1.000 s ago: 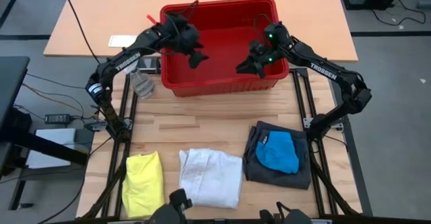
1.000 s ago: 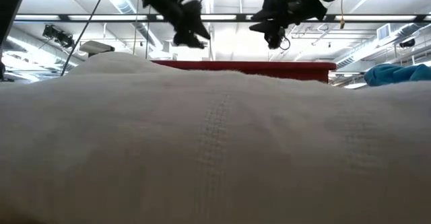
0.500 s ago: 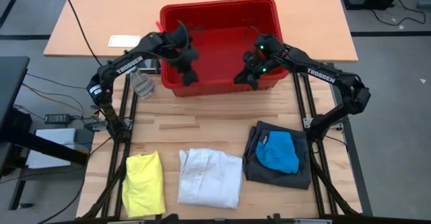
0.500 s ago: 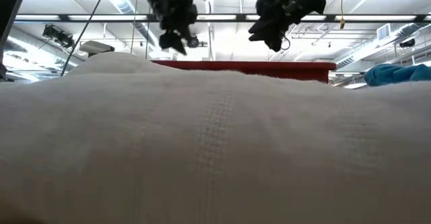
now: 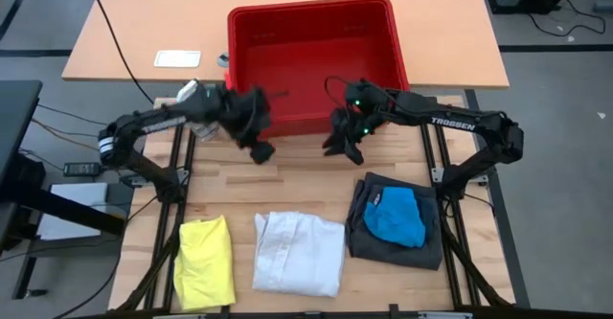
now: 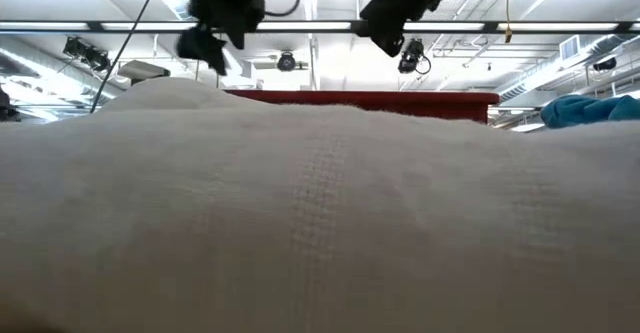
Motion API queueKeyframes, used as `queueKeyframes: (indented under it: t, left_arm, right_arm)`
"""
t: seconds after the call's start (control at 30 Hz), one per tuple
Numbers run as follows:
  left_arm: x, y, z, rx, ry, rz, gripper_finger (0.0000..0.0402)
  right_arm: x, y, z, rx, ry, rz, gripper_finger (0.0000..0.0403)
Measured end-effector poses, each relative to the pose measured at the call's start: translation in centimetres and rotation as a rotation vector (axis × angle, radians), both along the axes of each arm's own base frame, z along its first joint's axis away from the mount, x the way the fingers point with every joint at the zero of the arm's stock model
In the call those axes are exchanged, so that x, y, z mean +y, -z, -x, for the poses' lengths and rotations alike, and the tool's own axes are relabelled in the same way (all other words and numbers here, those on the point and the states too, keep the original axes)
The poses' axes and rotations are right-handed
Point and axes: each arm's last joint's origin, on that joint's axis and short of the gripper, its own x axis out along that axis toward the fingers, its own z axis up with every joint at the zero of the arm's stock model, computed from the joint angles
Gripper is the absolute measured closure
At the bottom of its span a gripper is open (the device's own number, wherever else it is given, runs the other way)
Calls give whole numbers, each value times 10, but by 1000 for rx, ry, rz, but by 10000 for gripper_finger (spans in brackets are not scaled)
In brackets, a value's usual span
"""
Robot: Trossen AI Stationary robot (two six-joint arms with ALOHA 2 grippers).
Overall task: Fold laundry
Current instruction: Put the folded white polo into the red laundry bin
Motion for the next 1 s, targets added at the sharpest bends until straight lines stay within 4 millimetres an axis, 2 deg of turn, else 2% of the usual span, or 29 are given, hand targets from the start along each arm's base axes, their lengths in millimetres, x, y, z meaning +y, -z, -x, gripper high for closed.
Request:
queueKeyframes:
  t: [0.23, 0.37, 0.5, 0.57, 0.67, 0.77, 1.0]
  left_arm:
    - [-92, 31, -9, -5, -177, 110, 127]
    - [-139, 53, -16, -41, -226, 163, 127]
    - [-177, 73, -18, -67, -273, 270, 127]
    - [-194, 79, -18, -76, -284, 300, 127]
    - [-209, 95, -15, -12, -318, 305, 127]
    - [-217, 108, -16, 34, -362, 299, 127]
    - [-227, 139, -27, 67, -390, 210, 122]
  right_arm:
    - [38, 5, -1, 59, -221, -101, 246]
    - [68, 4, -7, 19, -345, -51, 218]
    - [96, 7, -17, 22, -349, 13, 173]
    - [107, 17, -21, 82, -293, 48, 147]
    - [114, 35, -24, 197, -173, 50, 109]
    - [114, 56, -22, 288, -109, -20, 81]
    - [123, 106, -12, 358, -43, -141, 57]
